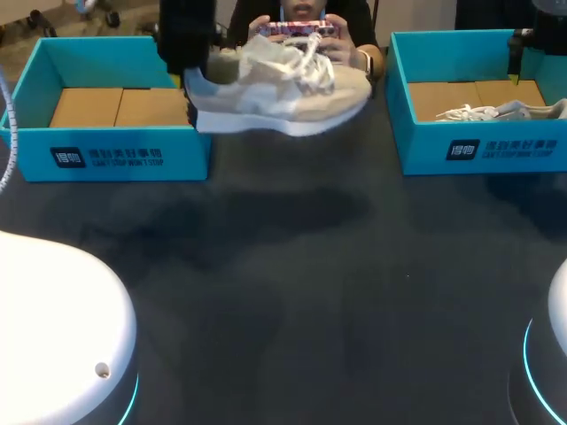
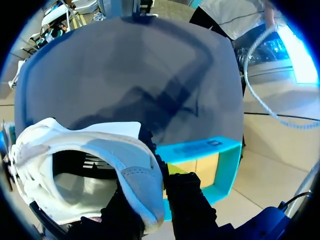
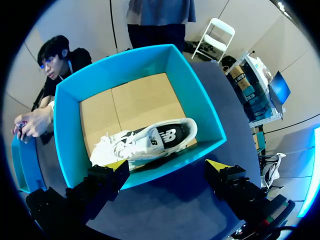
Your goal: Take the shoe out of the shoebox, open the shoe tongue, remove and reinsert the insole, then place the shoe into the shoebox
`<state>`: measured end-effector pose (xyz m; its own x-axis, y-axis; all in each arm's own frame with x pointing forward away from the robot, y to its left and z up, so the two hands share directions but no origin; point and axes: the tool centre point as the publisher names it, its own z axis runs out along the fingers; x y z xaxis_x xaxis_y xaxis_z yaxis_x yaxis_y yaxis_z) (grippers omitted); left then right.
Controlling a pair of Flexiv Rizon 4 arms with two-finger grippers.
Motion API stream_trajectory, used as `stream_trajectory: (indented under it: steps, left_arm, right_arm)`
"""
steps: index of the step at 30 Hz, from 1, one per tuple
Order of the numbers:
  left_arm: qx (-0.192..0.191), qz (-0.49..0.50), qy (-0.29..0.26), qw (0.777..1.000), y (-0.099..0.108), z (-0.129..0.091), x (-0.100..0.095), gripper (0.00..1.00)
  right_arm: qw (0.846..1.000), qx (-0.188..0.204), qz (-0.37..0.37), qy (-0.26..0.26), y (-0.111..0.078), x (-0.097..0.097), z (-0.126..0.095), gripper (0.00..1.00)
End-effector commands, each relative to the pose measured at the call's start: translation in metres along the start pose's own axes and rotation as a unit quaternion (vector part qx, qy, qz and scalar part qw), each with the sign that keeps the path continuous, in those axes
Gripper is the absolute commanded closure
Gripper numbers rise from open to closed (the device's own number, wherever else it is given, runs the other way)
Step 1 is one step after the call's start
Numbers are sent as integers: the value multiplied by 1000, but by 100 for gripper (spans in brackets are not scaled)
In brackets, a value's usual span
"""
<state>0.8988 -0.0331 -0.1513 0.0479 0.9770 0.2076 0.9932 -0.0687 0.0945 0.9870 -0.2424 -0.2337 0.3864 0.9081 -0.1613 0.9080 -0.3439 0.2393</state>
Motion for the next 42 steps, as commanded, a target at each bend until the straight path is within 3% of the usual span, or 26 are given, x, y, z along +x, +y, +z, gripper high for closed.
stream_trajectory:
  steps: [1, 14, 18, 29, 42]
  left_arm:
    - [-25, -8, 4, 1000, -40, 3, -15, 100]
    - [8, 3, 7, 1000, -83, 24, -60, 100]
    - [3, 1, 7, 1000, -94, 32, -74, 100]
    - [4, -3, -27, 1000, -116, 53, -95, 100]
    - [-2, -4, -20, 1000, -146, 73, -111, 100]
  right_arm:
    - [1000, -1, 1, 1, -1, 0, 0, 0]
    - [1000, -1, 1, 1, -1, 0, 0, 0]
    - [1000, -1, 1, 1, -1, 0, 0, 0]
    - [1000, -1, 1, 1, -1, 0, 0, 0]
    - [1000, -1, 1, 1, -1, 0, 0, 0]
